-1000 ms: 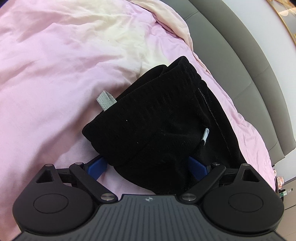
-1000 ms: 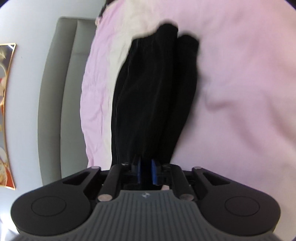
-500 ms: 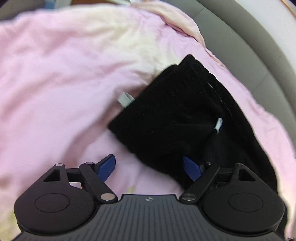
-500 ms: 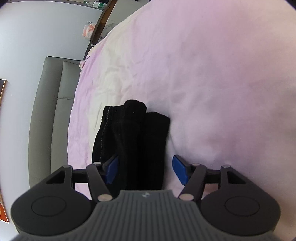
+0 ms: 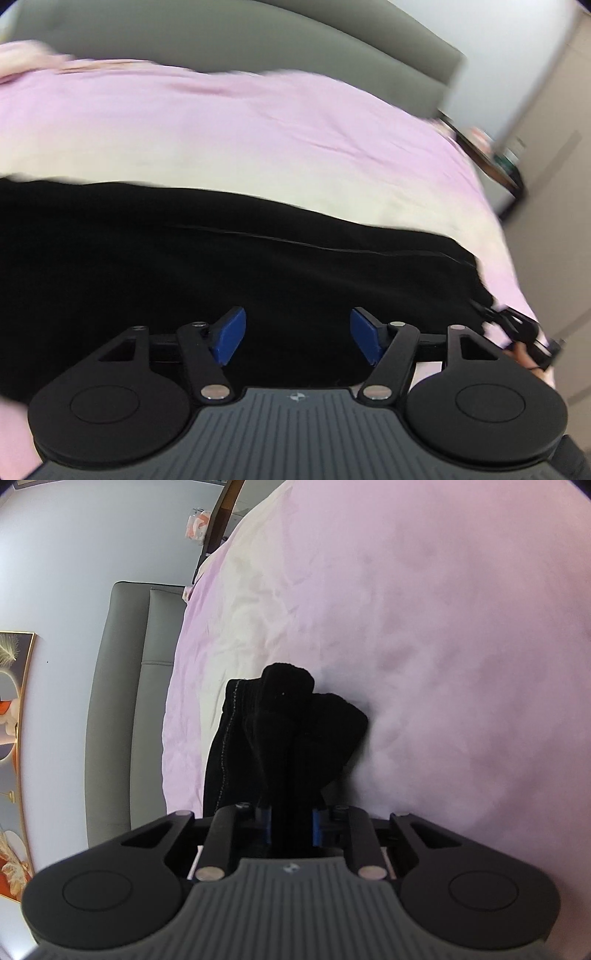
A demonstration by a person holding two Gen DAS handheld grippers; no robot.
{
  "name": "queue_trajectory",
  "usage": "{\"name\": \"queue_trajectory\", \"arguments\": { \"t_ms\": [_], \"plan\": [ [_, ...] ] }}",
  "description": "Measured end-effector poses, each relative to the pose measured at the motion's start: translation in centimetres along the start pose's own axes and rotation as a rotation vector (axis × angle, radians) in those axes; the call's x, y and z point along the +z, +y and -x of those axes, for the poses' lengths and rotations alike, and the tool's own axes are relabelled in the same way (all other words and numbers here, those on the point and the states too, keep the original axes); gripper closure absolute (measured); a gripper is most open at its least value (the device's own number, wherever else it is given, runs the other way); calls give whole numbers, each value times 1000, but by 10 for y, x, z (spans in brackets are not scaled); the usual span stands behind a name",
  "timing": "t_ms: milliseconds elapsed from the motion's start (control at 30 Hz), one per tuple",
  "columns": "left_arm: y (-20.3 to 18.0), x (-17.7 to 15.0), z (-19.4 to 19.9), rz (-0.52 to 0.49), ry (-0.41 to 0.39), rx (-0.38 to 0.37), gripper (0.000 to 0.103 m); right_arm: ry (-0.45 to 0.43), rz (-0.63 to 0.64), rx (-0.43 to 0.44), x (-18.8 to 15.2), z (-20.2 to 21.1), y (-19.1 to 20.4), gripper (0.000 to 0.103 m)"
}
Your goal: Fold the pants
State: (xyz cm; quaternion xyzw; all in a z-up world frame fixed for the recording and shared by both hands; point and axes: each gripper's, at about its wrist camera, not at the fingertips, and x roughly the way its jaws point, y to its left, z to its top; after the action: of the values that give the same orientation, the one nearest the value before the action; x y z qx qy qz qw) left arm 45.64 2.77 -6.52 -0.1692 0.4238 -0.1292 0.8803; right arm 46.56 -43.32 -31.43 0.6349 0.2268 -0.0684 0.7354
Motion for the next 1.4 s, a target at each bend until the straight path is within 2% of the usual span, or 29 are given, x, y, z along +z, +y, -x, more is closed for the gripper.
{"name": "queue_trajectory", "arguments": {
  "t_ms": [67,133,167,200,233,333,433,533,667,767,833,933,1000,1100,1167,1200,1267,1333,1400],
  "plan": [
    [-52,14,-32,-104,17,-51,26,14,-11,14,2,1,-5,89],
    [-97,23,-62,-254,39,-88,40,27,-13,29,3,0,-11,89],
    [-119,26,-79,-360,61,-116,53,33,-12,38,4,0,-13,89],
    [-138,24,-91,-456,79,-130,59,38,-9,45,5,-1,-14,88],
    [-155,16,-101,-550,93,-126,59,42,-6,50,5,-2,-15,88],
    [-189,-5,-131,-777,114,-32,59,53,4,66,8,-5,-17,88],
    [-188,-18,-161,-839,206,-20,58,67,11,90,12,-10,-19,85],
    [-173,-25,-180,-781,277,-26,56,71,5,105,14,-15,-24,83],
    [-158,-25,-184,-656,294,-38,55,48,-23,97,13,-13,-23,89],
    [-143,-16,-175,-535,297,-76,55,1,81,65,8,-6,-5,91],
    [-126,-6,-162,-424,290,-133,55,-40,181,83,4,3,18,92],
    [-90,7,-133,-291,239,-167,55,-114,492,144,-19,26,84,92],
    [-58,12,-108,-214,194,-184,54,-157,758,190,-54,43,130,92],
    [3,11,-66,-94,145,-183,51,-166,1137,229,-128,54,179,92],
    [45,4,-34,-29,108,-151,48,-134,1359,207,-184,47,194,92],
    [66,-1,-16,-1,93,-128,38,-114,1452,195,-210,41,196,92],
    [106,-16,19,62,61,-66,28,-25,1624,165,-265,22,190,91],
    [142,-36,53,126,26,-29,28,97,1757,127,-312,1,171,88],
    [171,-56,78,183,16,-16,27,277,1882,51,-355,-23,144,85]
  ]
}}
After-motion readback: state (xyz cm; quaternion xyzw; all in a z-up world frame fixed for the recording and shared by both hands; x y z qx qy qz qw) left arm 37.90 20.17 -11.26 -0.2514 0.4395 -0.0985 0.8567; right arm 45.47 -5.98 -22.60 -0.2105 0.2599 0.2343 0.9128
